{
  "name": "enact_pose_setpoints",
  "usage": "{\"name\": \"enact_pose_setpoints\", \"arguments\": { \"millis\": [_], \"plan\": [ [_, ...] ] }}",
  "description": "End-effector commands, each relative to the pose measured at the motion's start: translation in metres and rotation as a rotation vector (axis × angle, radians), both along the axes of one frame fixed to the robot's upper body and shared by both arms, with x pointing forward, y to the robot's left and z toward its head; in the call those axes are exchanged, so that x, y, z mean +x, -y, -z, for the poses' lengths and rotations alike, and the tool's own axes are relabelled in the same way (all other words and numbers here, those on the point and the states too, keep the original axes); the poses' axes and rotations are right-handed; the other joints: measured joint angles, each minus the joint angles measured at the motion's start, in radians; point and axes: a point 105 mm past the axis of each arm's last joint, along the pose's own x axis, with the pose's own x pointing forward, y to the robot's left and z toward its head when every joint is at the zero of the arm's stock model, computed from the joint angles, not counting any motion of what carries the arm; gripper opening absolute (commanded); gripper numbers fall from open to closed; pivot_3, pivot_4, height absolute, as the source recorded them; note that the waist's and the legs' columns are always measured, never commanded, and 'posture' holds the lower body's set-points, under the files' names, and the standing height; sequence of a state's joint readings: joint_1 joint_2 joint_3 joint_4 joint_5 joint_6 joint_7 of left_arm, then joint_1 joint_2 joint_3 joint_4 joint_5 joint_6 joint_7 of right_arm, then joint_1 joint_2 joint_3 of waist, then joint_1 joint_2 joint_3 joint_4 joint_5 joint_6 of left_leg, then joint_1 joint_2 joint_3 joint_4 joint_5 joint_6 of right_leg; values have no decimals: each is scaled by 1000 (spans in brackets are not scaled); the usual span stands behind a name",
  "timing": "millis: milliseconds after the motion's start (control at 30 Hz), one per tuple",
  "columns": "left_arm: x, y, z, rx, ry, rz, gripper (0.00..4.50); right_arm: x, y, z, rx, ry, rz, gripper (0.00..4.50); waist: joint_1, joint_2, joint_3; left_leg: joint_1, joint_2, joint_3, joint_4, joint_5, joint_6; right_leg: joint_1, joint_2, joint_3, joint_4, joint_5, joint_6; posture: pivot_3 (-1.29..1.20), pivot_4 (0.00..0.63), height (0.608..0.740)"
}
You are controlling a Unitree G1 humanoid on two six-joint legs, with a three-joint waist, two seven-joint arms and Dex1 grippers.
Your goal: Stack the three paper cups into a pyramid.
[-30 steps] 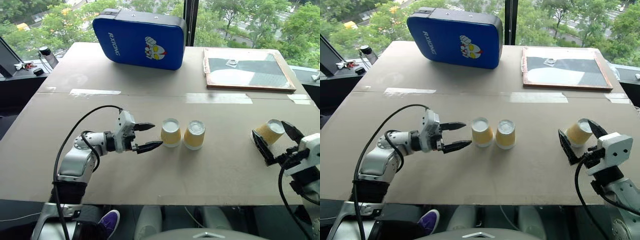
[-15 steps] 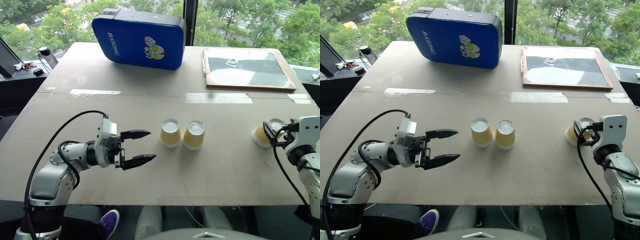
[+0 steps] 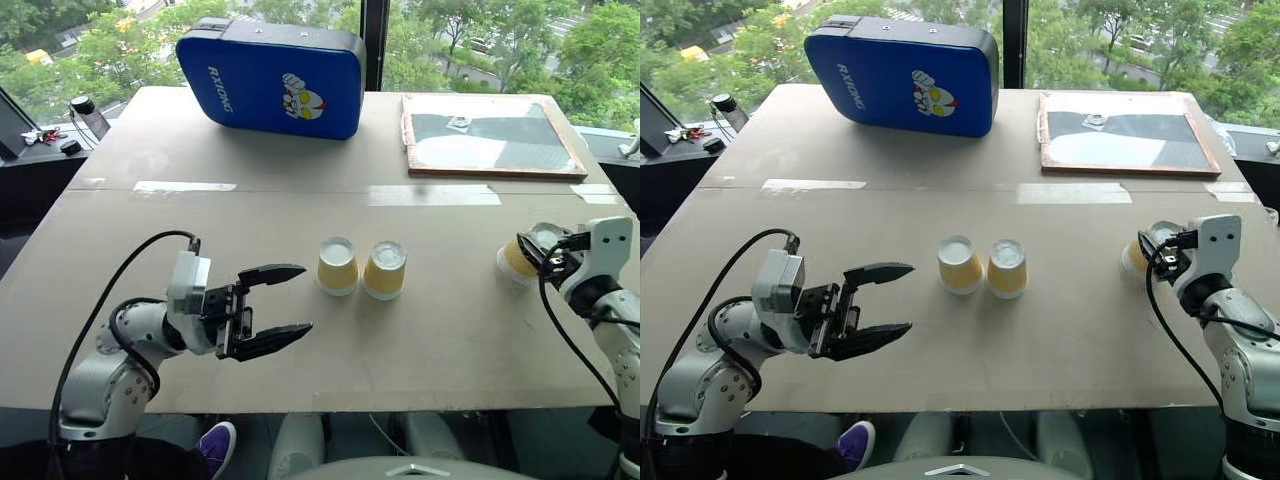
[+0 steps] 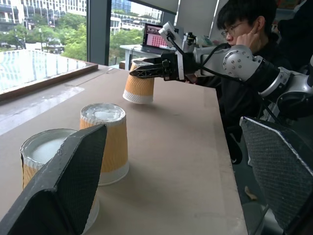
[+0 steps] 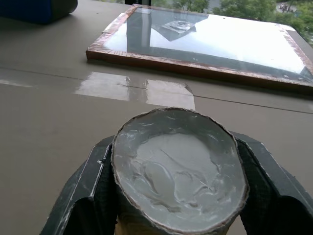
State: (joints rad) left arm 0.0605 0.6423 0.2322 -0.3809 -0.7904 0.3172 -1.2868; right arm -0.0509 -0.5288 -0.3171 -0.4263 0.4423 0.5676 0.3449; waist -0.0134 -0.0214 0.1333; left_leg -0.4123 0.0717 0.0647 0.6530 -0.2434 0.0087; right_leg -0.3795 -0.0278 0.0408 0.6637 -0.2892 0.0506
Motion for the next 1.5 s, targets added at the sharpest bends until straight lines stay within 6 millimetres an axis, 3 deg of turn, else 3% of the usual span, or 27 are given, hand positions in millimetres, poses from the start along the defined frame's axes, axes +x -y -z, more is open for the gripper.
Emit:
{"name": "enact_pose_setpoints", "arguments": {
  "millis": [33,233,467,833,1300,1333,1433,1500],
  "plan": [
    [-4,-12,-1,-23,8,-6,4500,-4,-40,-38,-16,111,-212,2358,-5,0,0,0,0,0,0,0,0,0,0,0,0,0,0,0,150,740],
    [-8,-38,9,-35,-22,-95,4500,-10,-125,-86,-104,127,-666,2358,-4,2,2,-1,1,0,0,0,0,-3,0,1,0,0,0,0,150,740],
    [-20,-57,6,-83,-62,-170,4500,-13,-166,-90,-136,30,-899,2358,3,1,1,-4,1,-1,-2,0,0,-6,-3,0,-1,0,0,0,150,740],
    [-33,-60,6,-84,-58,-249,4500,-15,-204,-83,-185,31,-1004,2358,-4,0,2,-3,1,-1,-2,0,0,-7,-3,2,1,0,0,0,150,740],
    [-31,-60,-2,-109,-11,-262,4500,-13,-212,-60,-299,-6,-1013,2358,-2,0,2,-4,1,-1,-2,0,0,-8,-3,1,0,0,0,0,150,740],
    [-31,-60,-3,-116,-7,-263,4500,-11,-211,-58,-309,-3,-1007,3342,-2,0,2,-4,1,-1,-2,0,0,-8,-3,1,0,0,0,0,150,740],
    [-31,-59,-4,-122,-3,-258,4500,-10,-210,-63,-303,53,-1000,4411,-2,0,2,-4,1,0,-2,0,0,-7,-3,1,0,0,0,0,150,740],
    [-30,-60,-3,-120,-6,-262,4500,-8,-207,-70,-291,101,-974,4411,-2,0,2,-4,1,0,-2,0,0,-8,-3,1,0,0,0,0,150,740]
  ]
}}
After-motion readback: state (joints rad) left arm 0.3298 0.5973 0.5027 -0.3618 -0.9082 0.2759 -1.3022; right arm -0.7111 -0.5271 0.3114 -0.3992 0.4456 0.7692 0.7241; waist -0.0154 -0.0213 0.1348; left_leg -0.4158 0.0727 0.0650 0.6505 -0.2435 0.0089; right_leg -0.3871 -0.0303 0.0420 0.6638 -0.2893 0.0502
